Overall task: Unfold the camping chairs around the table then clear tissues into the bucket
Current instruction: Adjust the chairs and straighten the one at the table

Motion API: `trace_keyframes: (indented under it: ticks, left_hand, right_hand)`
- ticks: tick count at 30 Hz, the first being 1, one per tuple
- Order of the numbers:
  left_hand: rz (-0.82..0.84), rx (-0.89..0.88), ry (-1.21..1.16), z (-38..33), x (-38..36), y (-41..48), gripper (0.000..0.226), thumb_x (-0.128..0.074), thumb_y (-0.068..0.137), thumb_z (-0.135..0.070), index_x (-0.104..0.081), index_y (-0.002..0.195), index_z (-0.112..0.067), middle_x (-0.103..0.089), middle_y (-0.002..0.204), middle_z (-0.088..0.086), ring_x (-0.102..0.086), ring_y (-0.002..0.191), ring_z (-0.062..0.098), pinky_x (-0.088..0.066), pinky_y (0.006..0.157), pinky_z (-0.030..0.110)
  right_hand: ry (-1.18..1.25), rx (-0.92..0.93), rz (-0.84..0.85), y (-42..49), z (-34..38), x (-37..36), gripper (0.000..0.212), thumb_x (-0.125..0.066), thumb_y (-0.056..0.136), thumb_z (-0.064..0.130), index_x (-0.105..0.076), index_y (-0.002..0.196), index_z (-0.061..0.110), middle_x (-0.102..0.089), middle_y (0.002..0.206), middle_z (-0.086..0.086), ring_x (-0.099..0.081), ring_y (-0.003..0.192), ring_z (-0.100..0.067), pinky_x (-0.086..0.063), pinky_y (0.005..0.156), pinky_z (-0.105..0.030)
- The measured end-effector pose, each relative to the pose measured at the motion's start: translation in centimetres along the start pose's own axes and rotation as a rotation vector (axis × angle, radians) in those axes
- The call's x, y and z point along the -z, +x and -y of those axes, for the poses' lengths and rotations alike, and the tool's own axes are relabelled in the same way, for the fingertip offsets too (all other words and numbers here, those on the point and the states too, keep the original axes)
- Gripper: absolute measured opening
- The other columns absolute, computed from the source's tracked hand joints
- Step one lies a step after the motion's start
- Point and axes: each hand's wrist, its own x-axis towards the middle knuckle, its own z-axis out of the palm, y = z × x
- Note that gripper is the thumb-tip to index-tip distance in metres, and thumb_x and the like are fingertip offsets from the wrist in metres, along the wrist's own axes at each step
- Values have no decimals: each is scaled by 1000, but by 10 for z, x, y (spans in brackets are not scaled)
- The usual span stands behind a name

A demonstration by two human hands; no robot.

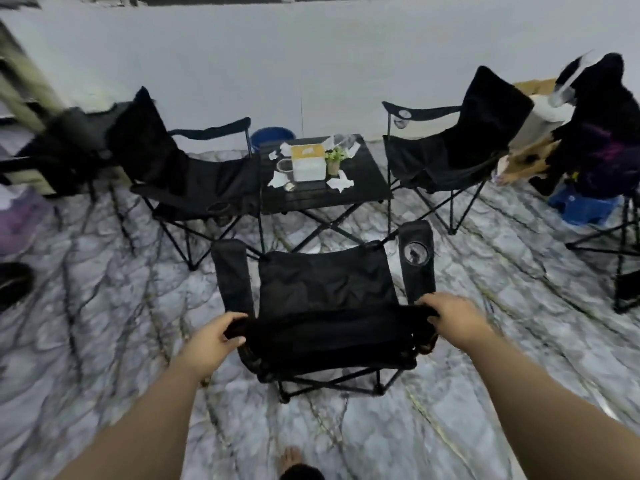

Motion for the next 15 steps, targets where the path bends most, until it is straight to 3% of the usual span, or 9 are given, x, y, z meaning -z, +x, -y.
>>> trace_keyframes:
  ticks: [4, 8, 12, 15]
  left_hand:
    - [-202, 30, -97, -6, -19, 0, 18, -59, 90, -8, -58, 101, -21, -63, 100, 2, -59, 97, 23, -42, 79, 32]
    - [-234, 49, -59, -13, -17, 8, 12, -58, 89, -3, -60, 94, -14, -63, 88, 5, -57, 83, 24, -42, 72, 34]
    - [-304, 46, -72, -15, -7, 21, 13, -58, 87, 1, -61, 91, -11, -66, 83, 9, -59, 72, 22, -42, 58, 27]
    - [-330, 54, -113, -23, 4, 41, 14, -56, 88, 3, -59, 89, -10, -64, 79, 7, -55, 64, 15, -39, 55, 24]
  right_hand:
    - [201, -46, -68, -3, -26, -7, 26, -58, 84, 0, -61, 101, 19, -63, 110, -7, -57, 105, -27, -46, 85, -35]
    - [189, -73, -100, 8, -29, -12, 18, -53, 83, -5, -57, 84, 13, -58, 92, -8, -56, 92, -29, -37, 69, -32]
    - [248, -31, -112, 32, -25, -10, 27, -50, 83, -7, -50, 78, 20, -54, 85, -2, -52, 83, -22, -36, 66, -28]
    - [322, -71, -96, 55, -20, -5, 28, -52, 85, -4, -53, 79, 23, -57, 87, 1, -55, 83, -21, -46, 70, -32]
